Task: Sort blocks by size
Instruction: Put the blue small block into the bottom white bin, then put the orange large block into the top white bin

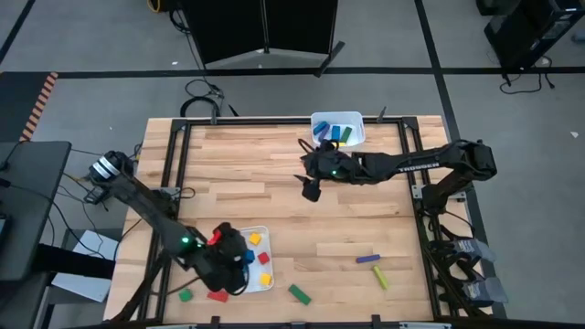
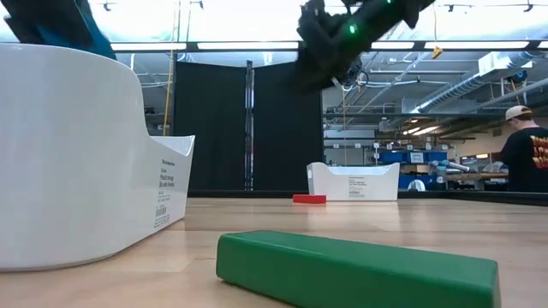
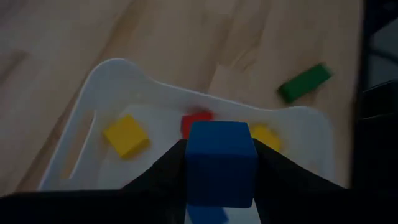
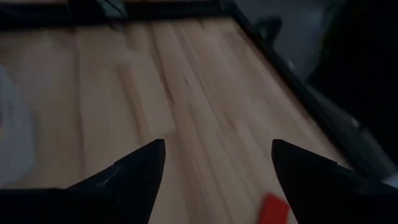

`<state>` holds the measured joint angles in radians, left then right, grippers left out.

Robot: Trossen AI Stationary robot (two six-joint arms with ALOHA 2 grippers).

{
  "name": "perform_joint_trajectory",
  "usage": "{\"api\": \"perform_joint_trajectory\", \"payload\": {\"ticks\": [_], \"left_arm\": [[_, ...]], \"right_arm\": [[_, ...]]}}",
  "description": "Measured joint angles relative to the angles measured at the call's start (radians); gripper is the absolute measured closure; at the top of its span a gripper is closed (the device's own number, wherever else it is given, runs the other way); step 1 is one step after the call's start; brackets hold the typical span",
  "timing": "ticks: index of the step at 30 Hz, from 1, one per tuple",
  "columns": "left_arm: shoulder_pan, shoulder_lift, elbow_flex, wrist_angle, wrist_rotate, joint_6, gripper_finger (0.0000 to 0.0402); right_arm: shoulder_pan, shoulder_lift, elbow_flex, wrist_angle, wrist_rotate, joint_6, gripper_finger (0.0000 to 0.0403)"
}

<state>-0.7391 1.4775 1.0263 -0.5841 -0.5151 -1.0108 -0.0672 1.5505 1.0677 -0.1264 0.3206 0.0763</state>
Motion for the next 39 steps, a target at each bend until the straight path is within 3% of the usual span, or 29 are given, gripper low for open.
{"api": "perform_joint_trajectory", "payload": {"ticks": [4,10,13,20,27,39], "left_arm": [[0.009,0.056,0.0,0.015,0.0,0.018,0.025],[0.004,0.05,0.0,0.053,-0.023,0.043,0.0068],[-0.009,0.021,0.002,0.079,-0.085,0.042,0.0016],[-0.095,-0.053,0.002,0.131,-0.324,0.11,0.0053],[-0.172,-0.08,0.002,0.13,-0.55,0.148,0.0091],[-0.187,-0.08,0.002,0.13,-0.643,0.169,0.0108]], "right_arm": [[-0.029,0.002,-0.079,-0.01,-0.025,0.058,0.0093],[-0.091,0.002,-0.209,0.039,-0.026,0.104,0.0092],[-0.121,0.002,-0.278,0.124,-0.026,0.107,0.0093],[-0.162,0.002,-0.401,0.298,-0.039,0.107,0.0093],[-0.165,0.039,-0.424,0.402,-0.046,0.107,0.0093],[-0.166,0.299,-0.327,0.499,0.019,0.116,0.0094]]}}
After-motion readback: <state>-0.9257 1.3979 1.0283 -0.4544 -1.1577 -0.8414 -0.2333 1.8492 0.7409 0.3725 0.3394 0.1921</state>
